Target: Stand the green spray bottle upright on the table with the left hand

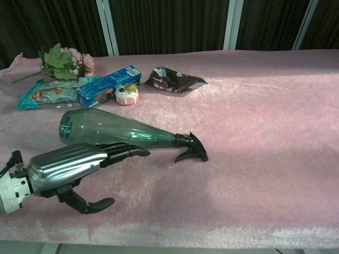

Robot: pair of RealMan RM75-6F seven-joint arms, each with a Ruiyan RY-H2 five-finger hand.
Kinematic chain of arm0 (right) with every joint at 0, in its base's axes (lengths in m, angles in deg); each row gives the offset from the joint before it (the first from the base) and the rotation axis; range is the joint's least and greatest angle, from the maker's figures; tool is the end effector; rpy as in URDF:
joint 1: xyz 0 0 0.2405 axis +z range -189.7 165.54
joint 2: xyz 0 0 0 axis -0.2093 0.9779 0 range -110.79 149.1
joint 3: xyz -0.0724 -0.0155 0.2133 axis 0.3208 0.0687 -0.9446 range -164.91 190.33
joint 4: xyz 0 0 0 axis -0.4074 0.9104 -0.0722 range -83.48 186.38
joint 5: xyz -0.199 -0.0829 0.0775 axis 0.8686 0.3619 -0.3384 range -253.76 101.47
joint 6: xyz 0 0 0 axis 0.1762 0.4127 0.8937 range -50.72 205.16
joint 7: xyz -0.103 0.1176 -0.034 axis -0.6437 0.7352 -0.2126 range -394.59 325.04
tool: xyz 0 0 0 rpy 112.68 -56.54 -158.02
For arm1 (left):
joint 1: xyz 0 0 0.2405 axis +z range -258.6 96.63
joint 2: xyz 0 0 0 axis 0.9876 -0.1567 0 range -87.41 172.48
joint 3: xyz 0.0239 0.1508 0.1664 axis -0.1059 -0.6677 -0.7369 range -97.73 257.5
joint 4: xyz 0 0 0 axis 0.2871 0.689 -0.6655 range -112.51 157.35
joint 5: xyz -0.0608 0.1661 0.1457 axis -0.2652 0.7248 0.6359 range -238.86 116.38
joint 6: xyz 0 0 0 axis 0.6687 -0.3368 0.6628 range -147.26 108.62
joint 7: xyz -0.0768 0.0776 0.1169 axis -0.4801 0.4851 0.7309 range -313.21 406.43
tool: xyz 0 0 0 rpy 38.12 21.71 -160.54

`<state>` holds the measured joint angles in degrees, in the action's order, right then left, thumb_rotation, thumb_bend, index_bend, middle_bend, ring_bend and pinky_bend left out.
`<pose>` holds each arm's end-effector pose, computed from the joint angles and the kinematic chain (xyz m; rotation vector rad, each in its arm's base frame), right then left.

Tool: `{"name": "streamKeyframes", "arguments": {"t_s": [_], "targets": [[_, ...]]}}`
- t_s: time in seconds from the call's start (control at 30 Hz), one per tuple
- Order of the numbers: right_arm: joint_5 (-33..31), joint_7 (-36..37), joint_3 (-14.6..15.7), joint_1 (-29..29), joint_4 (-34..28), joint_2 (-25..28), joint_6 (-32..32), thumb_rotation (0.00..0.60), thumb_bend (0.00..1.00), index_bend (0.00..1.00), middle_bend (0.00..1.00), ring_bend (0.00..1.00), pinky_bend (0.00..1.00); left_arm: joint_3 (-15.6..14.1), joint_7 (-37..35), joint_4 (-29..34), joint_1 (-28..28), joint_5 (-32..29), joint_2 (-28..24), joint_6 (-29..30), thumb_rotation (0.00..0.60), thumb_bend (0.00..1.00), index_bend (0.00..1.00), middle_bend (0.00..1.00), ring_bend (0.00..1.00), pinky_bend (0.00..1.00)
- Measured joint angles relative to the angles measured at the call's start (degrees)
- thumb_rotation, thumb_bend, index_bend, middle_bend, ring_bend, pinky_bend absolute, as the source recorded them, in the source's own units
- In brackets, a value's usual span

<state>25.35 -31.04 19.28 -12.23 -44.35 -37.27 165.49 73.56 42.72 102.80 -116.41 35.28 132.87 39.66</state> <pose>-0.2783 -0.1287 0.1299 1.6164 -0.9588 0.8986 -0.1538 0.2336 -0.0839 -2.2802 -0.9859 -1.0482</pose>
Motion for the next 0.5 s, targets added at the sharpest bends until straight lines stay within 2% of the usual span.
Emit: {"name": "streamKeyframes", "arguments": {"t_s": [0.3, 0.5], "targets": [[-0.1, 0.3, 0.0, -0.1, 0.0, 0.2, 0.2, 0.600, 0.33, 0.00, 0.00, 0.00, 0.00, 0.4, 2.7, 2.1, 0.1, 0.3, -0.1, 1.1, 0.600, 0.40, 0.00, 0.06, 0.05, 0.16], [0.3, 1.6, 0.1, -0.5, 0.4, 0.6, 1.4, 0.600, 0.34, 0.00, 0.00, 0.00, 0.00, 3.0, 11.3, 4.4, 0.1, 0.3, 1.2, 2.9, 0.600, 0.40, 0.00, 0.10, 0.05, 0.14]]}}
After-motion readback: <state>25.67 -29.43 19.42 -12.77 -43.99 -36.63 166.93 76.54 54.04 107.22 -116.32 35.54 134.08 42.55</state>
